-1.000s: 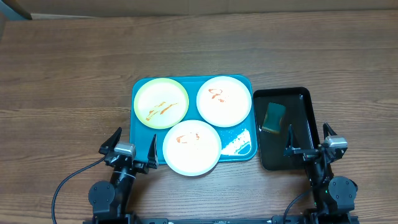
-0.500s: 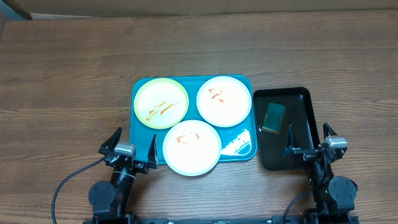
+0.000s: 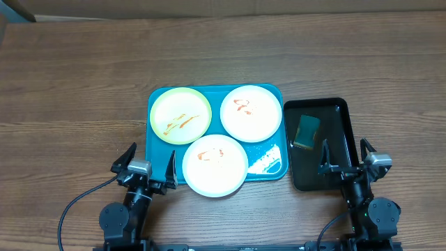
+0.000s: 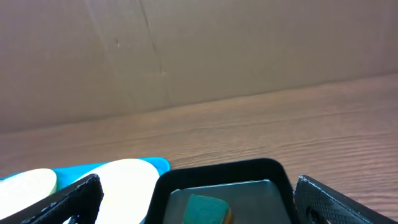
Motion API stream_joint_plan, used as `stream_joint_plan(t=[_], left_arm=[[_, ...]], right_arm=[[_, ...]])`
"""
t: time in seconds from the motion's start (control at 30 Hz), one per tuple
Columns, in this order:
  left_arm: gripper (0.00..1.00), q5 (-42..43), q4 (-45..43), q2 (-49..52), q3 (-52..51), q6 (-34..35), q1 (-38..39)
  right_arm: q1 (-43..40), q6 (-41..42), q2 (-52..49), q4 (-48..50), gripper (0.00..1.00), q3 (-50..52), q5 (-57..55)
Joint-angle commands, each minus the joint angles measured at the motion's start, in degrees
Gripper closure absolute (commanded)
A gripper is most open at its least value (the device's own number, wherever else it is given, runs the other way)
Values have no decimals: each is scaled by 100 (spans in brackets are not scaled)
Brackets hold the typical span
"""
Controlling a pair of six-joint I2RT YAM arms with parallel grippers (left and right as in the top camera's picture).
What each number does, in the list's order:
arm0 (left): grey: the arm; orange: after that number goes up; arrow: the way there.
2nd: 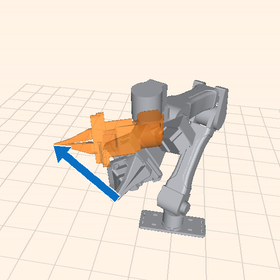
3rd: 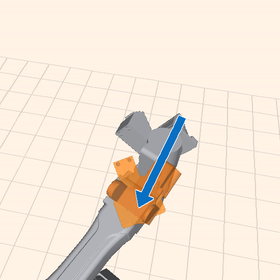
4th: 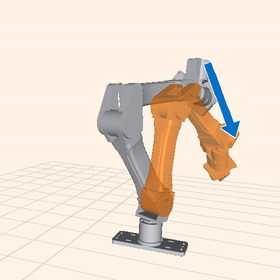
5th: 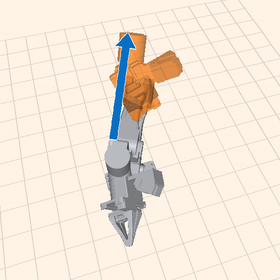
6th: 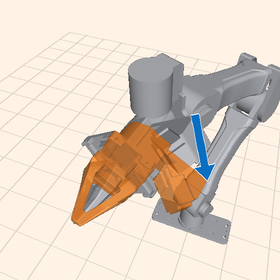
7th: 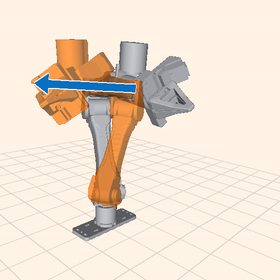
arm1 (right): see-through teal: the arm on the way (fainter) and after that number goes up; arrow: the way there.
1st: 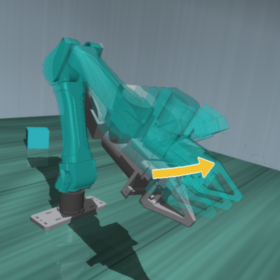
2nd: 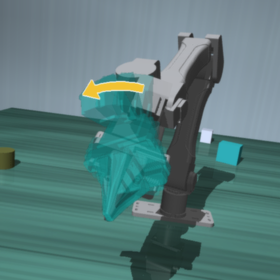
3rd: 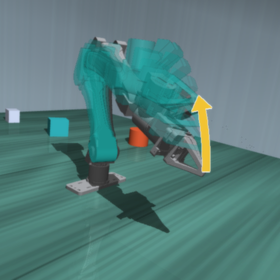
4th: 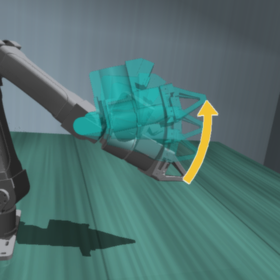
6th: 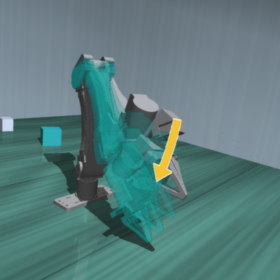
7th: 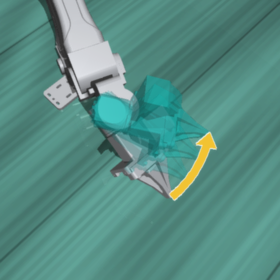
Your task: Clean dirty plates on tray and stack at the side
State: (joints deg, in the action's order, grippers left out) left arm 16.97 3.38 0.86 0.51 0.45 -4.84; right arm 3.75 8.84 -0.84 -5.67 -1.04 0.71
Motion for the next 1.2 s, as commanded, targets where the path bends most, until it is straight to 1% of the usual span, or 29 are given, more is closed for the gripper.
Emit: stream_joint_plan(t=[0.0, 0.13, 0.23, 0.37, 0.5, 0.57, 0.7, 0.83, 0.87, 0.93, 1.03, 1.1, 1.17], left_arm=[[0, 31, 304, -50, 192, 138, 68], [0, -133, 1032, 92, 649, 127, 68], [0, -238, 1462, 452, 1082, 125, 68], [0, -192, 1790, 1250, 1801, 177, 72], [0, -197, 2337, 2190, 2704, 201, 72], [0, -199, 2710, 2627, 3182, 260, 72], [0, -210, 3814, 3541, 4352, 415, 72], [0, -212, 4830, 4199, 5233, 472, 72], [0, -212, 4966, 4293, 5327, 472, 72], [0, -205, 5062, 4454, 5394, 474, 72], [0, -114, 5062, 4669, 5366, 533, 74], [0, 105, 5058, 4813, 5364, 728, 74], [0, 372, 5012, 4944, 5364, 767, 74]], right_arm=[[-31, 234, -72, -345, 0, -232, 15], [-31, 243, -481, -859, 0, -754, -48], [-31, 343, -953, -1156, 0, -1259, -66], [-31, 675, -1827, -1639, 0, -2074, -57], [-31, 748, -2717, -2260, 0, -2850, 26], [-31, 750, -3191, -2691, 0, -3285, 46], [-28, 750, -4188, -3628, 0, -4249, 46], [-31, 750, -4918, -4284, 0, -5042, 109], [-31, 750, -5073, -4428, 0, -5217, 238], [-31, 750, -5320, -4610, 0, -5471, 479], [-28, 752, -5563, -4625, 0, -5628, 627], [-31, 750, -5619, -4553, 0, -5633, 695], [-28, 752, -5661, -4520, 0, -5633, 693]])
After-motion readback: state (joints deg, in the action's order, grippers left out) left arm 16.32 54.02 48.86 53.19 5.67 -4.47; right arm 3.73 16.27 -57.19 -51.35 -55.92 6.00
